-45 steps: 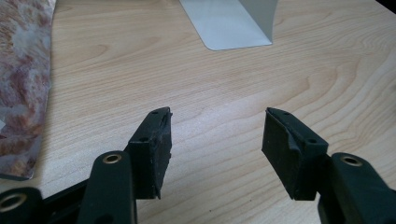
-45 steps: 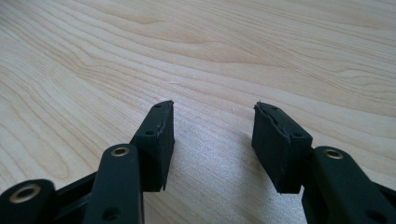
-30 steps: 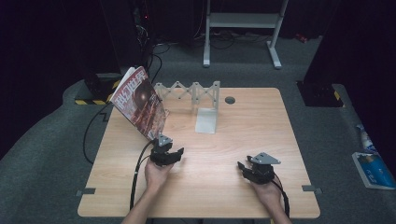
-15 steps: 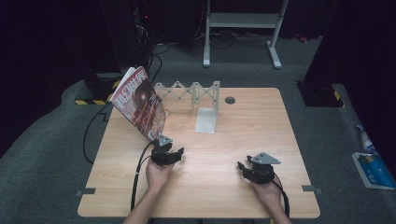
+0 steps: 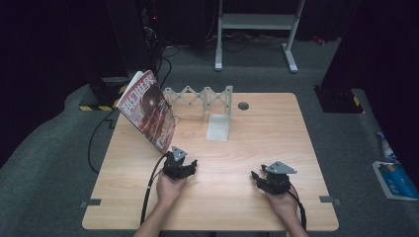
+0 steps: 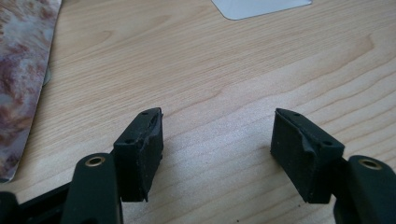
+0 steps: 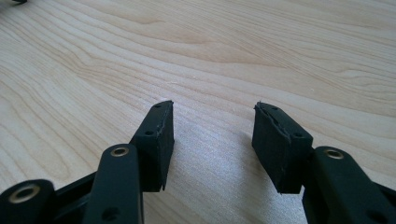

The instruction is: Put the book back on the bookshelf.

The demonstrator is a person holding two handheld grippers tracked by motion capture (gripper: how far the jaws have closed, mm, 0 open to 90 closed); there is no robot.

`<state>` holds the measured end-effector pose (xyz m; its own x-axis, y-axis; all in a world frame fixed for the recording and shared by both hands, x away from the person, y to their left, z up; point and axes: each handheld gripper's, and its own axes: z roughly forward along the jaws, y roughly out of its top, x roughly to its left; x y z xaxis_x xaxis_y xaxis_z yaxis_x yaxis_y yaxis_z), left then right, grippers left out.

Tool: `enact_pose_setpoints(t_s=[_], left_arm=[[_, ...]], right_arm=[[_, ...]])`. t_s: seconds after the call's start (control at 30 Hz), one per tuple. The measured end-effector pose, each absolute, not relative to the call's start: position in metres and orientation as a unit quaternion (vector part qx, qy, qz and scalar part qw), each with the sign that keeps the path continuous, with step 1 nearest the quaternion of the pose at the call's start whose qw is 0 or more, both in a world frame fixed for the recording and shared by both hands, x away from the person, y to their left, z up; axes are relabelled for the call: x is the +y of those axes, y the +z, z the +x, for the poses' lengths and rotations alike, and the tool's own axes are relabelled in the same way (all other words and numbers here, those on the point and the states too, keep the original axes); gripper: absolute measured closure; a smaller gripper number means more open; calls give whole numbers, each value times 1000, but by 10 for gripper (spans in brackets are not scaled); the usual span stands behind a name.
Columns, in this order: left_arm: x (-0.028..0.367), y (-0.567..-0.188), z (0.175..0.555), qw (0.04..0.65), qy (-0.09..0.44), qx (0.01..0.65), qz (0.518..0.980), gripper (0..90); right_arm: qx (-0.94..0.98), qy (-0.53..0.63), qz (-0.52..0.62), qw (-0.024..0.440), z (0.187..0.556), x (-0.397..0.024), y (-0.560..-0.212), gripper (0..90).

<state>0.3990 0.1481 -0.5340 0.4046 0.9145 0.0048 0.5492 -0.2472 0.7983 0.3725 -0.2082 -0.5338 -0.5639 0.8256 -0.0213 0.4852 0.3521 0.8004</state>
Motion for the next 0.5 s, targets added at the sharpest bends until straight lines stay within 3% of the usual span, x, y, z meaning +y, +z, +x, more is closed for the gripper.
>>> enact_pose_setpoints(t_s=[0.5], left_arm=[[147,-535,397,373,247,491,748,300]], right_arm=[[792,390,415,219,373,-208,-534,473]])
